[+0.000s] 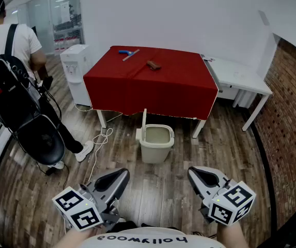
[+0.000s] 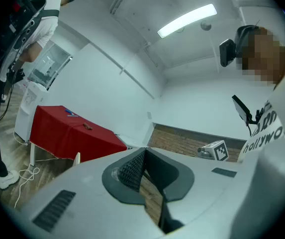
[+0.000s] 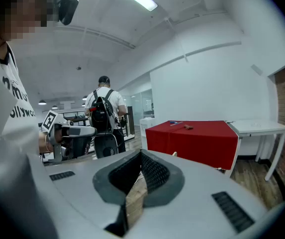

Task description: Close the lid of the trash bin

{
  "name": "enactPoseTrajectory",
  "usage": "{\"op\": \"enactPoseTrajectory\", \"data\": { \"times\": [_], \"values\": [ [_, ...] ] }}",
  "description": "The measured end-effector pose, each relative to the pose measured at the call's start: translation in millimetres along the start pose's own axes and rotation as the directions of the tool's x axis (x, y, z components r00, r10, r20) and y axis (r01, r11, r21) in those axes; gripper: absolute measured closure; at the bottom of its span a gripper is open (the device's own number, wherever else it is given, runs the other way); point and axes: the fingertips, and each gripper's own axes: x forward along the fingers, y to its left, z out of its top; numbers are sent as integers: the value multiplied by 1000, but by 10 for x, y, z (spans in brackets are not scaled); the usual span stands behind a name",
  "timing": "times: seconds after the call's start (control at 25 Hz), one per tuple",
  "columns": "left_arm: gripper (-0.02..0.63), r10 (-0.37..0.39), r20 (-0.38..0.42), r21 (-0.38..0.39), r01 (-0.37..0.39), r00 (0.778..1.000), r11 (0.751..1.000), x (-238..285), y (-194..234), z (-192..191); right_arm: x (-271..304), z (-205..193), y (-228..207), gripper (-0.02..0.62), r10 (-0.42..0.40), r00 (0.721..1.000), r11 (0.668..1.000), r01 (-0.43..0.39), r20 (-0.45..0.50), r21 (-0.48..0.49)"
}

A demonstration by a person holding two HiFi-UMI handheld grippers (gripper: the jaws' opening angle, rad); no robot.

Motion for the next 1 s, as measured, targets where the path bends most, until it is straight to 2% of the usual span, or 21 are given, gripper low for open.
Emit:
{"op": "enactPoseTrajectory", "data": {
  "times": [0.36, 0.72, 0.84, 1.0],
  "values": [
    [598, -36, -11, -5, 36, 999, 999, 30, 288, 63, 209, 54, -37, 588, -41, 999, 999, 40, 20, 31],
    [598, -120, 37, -20, 121, 992, 992, -155, 906, 597, 714, 428, 179, 586, -122, 983, 988, 106, 140, 114],
    [598, -120, -4, -19, 120, 993, 993, -266, 1152, 658, 930, 395, 344, 586, -127, 984, 981, 106, 125, 163],
    [598, -100, -53, -23, 98, 994, 995, -376, 1460, 643, 1126, 300, 434, 586, -193, 977, 973, 179, 89, 148]
  ]
}}
